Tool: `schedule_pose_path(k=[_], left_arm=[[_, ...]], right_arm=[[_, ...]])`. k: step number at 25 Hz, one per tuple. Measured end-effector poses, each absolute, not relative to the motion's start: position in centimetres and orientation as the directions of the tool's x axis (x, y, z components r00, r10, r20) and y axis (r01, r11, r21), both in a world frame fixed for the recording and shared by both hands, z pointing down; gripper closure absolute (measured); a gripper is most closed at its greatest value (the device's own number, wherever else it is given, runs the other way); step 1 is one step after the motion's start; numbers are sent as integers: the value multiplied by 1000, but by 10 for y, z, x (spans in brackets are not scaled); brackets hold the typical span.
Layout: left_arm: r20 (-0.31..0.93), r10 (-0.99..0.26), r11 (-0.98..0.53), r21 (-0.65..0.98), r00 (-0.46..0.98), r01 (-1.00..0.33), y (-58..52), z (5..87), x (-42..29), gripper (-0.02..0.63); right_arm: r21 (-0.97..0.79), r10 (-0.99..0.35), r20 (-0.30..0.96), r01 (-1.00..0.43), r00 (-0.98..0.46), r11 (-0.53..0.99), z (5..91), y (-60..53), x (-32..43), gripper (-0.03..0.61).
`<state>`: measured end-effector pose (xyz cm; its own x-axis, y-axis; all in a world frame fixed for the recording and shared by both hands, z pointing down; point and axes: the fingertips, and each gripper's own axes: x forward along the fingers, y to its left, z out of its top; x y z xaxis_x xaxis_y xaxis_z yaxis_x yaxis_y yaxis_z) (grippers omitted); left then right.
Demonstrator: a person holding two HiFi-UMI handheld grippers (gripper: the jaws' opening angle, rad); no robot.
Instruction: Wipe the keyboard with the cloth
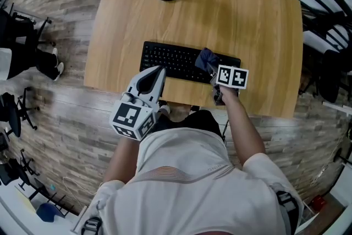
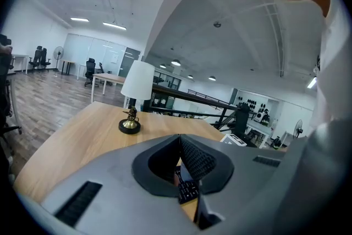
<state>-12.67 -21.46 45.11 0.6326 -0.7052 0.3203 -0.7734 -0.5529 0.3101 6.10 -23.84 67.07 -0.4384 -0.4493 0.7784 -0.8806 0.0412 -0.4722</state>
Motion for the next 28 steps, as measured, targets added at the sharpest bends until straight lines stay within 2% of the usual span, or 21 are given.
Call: schedule_pose_path(k=[17,23,28], left_arm=[[310,-637,-642,294,706,-708,-192,442,-19,598],[319,-631,-647,288,707,-706,-187,444,-17,598],[323,-650,-624,289,687,-726,-188,445,-41,598]], right_arm=[[-467,-546,771,-874,-327,-136,672,-197,208,457],[-475,-570,770,-854,-288,-211,671,-186,241,459],[-555,-638,684,-821,-355,-137,632,-188,218,459]])
